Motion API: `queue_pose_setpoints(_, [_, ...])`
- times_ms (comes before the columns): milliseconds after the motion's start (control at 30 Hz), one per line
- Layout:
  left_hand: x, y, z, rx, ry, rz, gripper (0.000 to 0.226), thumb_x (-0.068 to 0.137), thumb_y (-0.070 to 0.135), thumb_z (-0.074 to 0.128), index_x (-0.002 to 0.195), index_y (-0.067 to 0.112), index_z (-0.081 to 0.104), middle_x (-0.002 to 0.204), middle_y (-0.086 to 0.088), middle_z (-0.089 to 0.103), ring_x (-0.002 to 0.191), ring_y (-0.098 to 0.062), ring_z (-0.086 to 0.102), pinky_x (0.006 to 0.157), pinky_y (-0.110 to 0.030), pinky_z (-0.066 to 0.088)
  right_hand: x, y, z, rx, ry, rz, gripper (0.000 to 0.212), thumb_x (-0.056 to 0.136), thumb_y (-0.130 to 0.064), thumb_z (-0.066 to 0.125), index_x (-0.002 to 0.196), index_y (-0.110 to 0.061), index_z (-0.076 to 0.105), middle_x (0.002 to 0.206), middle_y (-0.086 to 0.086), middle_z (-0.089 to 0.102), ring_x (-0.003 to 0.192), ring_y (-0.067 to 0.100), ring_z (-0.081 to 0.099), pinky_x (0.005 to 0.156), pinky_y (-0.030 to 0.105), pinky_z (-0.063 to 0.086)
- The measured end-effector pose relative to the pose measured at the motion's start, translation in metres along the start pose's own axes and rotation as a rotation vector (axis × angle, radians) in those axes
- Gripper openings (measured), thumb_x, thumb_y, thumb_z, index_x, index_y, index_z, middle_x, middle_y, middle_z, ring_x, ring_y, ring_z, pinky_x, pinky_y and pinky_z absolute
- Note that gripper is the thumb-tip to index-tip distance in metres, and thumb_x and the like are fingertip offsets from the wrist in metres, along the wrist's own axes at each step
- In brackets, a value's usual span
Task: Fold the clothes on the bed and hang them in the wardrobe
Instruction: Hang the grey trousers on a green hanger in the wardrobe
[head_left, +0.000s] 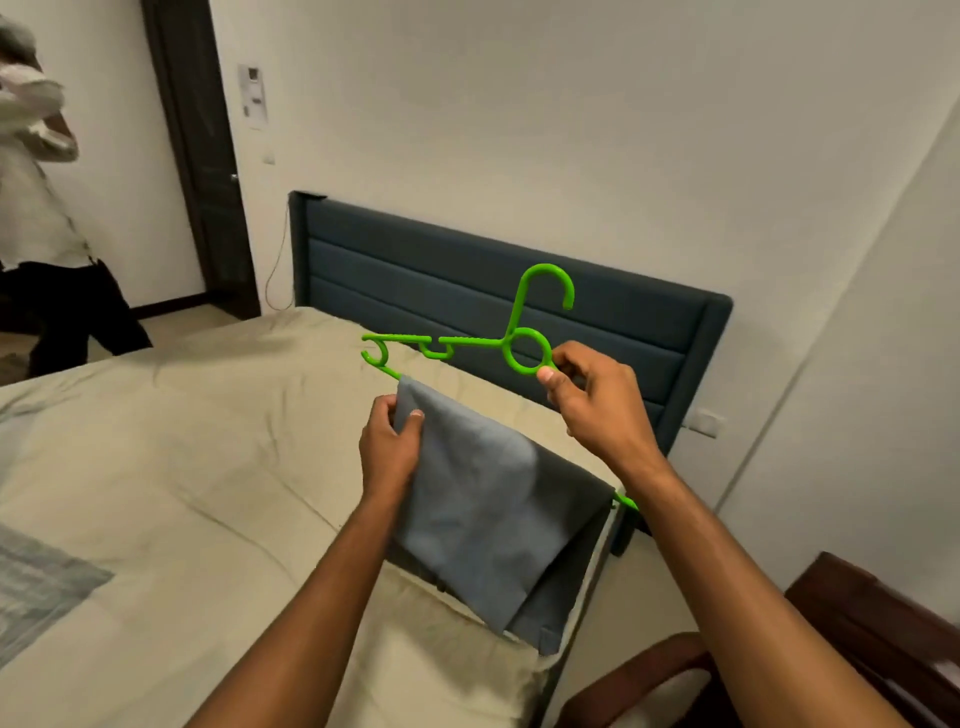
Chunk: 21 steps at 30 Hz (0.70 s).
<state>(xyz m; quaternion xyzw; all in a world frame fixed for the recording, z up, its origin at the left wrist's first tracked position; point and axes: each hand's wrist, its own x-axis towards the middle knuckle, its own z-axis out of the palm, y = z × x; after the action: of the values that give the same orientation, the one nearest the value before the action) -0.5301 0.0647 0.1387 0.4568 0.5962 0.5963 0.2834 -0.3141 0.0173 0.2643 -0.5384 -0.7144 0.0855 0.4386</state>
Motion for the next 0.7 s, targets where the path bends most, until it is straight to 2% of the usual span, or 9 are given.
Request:
queue_pose_setpoints(67, [-0.007, 0.016, 0.006, 0.011, -0.063, 0.077, 0.007, 0.095, 0.012, 0.06, 0.102, 0.011, 0.06, 0.097, -0.004, 0.067, 0.095, -0.027, 0.062, 0.077, -0.03, 0.043, -0.007, -0.001, -0.029, -0.045, 0.06, -0.001, 0.013, 0.095, -0.028, 0.064, 0.084, -0.02, 0.061, 0.068, -0.004, 0.062, 0.067, 0.019, 0.058, 0.064, 0.04, 0.05])
queue_pose_setpoints(133, [-0.021, 0.028, 0.015, 0.022, -0.127, 0.153, 0.005, 0.094, 0.012, 0.061, 0.099, 0.012, 0.06, 0.096, -0.004, 0.067, 0.092, -0.025, 0.063, 0.078, -0.034, 0.047, -0.017, 0.002, -0.06, -0.073, 0.126, 0.016, 0.013, 0.095, -0.03, 0.064, 0.086, -0.021, 0.063, 0.068, -0.003, 0.063, 0.068, 0.02, 0.058, 0.065, 0.039, 0.05])
queue_pose_setpoints(300, [-0.077, 0.062, 0.043, -0.027, -0.267, 0.239, 0.017, 0.083, 0.03, 0.056, 0.096, 0.019, 0.06, 0.093, 0.002, 0.069, 0.091, -0.021, 0.064, 0.082, -0.038, 0.05, -0.054, 0.001, -0.131, -0.183, 0.245, 0.043, 0.012, 0.095, -0.03, 0.065, 0.089, -0.019, 0.065, 0.071, 0.001, 0.064, 0.07, 0.025, 0.059, 0.068, 0.041, 0.051])
queue_pose_setpoints(400, [-0.107, 0.081, 0.066, -0.081, -0.338, 0.225, 0.01, 0.084, 0.022, 0.06, 0.093, 0.021, 0.06, 0.092, 0.001, 0.069, 0.09, -0.02, 0.064, 0.083, -0.041, 0.051, -0.082, -0.002, -0.174, -0.243, 0.262, 0.036, 0.012, 0.095, -0.03, 0.065, 0.09, -0.019, 0.066, 0.072, 0.0, 0.064, 0.071, 0.025, 0.057, 0.068, 0.04, 0.05])
queue_pose_setpoints(500, [-0.139, 0.109, 0.087, -0.232, -0.295, 0.163, 0.025, 0.083, 0.009, 0.065, 0.102, 0.019, 0.052, 0.1, 0.0, 0.063, 0.084, -0.012, 0.059, 0.08, -0.035, 0.048, -0.106, -0.007, -0.219, -0.308, 0.287, 0.034, 0.013, 0.095, -0.031, 0.065, 0.089, -0.02, 0.064, 0.073, -0.001, 0.066, 0.072, 0.024, 0.059, 0.07, 0.04, 0.051])
queue_pose_setpoints(600, [-0.16, 0.142, 0.106, -0.363, -0.216, 0.174, 0.047, 0.088, 0.011, 0.07, 0.124, 0.016, 0.04, 0.126, -0.011, 0.047, 0.098, -0.02, 0.056, 0.084, -0.034, 0.046, -0.127, -0.017, -0.264, -0.39, 0.329, 0.033, 0.013, 0.095, -0.032, 0.065, 0.091, -0.02, 0.065, 0.076, -0.001, 0.068, 0.074, 0.024, 0.062, 0.072, 0.043, 0.054])
queue_pose_setpoints(700, [-0.178, 0.184, 0.121, -0.292, -0.169, 0.378, 0.067, 0.087, 0.031, 0.07, 0.141, 0.012, 0.035, 0.143, -0.015, 0.037, 0.124, -0.029, 0.046, 0.103, -0.041, 0.041, -0.152, -0.033, -0.305, -0.484, 0.368, 0.035, 0.013, 0.095, -0.032, 0.065, 0.094, -0.019, 0.066, 0.076, -0.002, 0.069, 0.075, 0.023, 0.065, 0.073, 0.043, 0.055])
